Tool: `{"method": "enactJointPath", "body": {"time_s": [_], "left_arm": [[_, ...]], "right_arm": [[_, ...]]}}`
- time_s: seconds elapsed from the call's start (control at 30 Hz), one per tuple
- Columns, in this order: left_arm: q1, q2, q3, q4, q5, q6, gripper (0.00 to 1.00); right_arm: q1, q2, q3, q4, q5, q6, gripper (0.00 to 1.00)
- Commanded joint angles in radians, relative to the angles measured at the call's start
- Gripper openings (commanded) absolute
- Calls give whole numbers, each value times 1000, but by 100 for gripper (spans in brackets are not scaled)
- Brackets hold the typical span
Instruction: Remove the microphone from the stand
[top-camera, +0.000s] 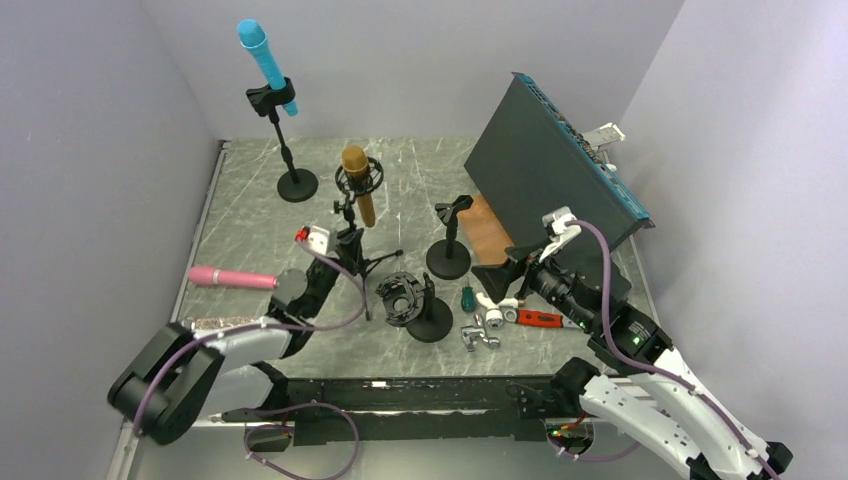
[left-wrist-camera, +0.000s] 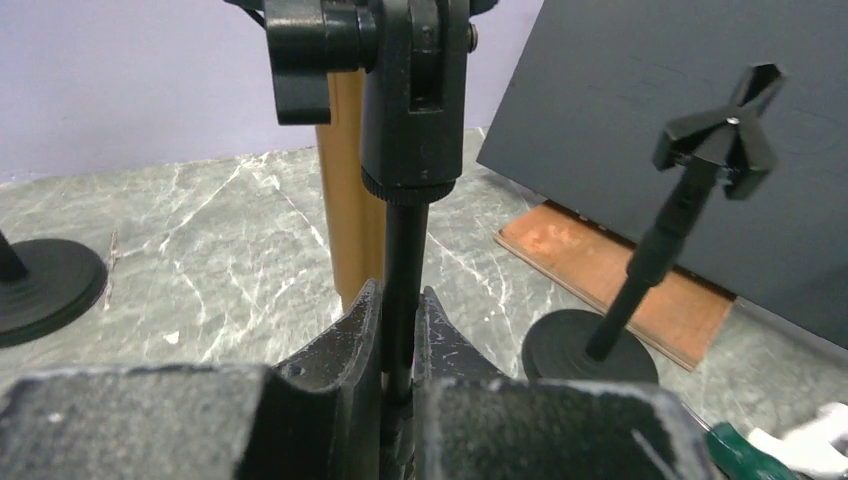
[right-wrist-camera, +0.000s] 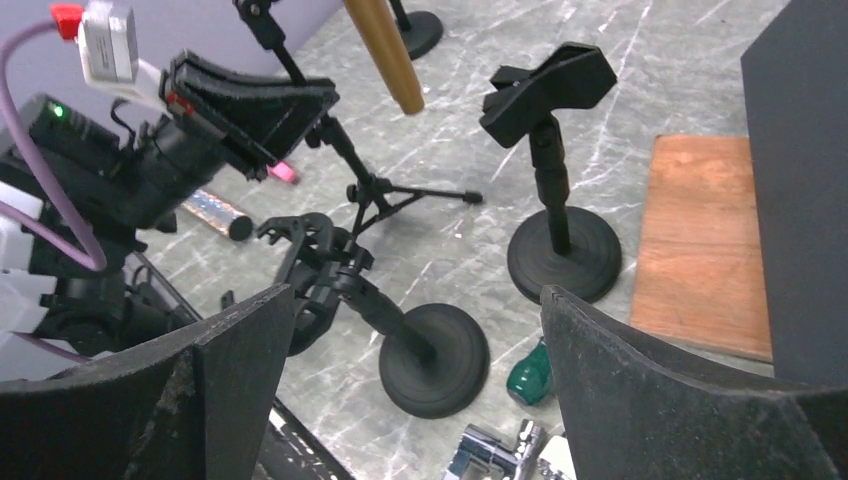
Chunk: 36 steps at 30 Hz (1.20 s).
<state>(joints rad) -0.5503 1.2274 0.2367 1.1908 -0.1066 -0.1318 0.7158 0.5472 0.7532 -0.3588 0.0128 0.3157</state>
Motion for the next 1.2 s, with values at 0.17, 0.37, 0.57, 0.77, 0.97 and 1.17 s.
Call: {"method": "enactJointPath", "body": {"time_s": [0.17,0.37,0.57,0.77,0.97,1.17], "left_arm": [[-78,-317,-136,-326,-128,-132,1],[-82,-500,-160,-518,-152,-222,53],[-85,-690,-150,-729,-80,-309,99],[-85,-958,-97,-1080,32,-518,99],[-85,-1252,27,-1399,68,-672,98],[-85,-1300,244,-1451,15,-654,99]], "right_arm": [[-2,7,95,-60,-89,45,94],[0,59,180,-74,-104,23,95],[-1,161,243,-74,-160,35,96],[2,214,310,-73,-146,55,100],[-1,214,360,-101,-91,17,100],[1,187,361,-124,-68,2,100]]}}
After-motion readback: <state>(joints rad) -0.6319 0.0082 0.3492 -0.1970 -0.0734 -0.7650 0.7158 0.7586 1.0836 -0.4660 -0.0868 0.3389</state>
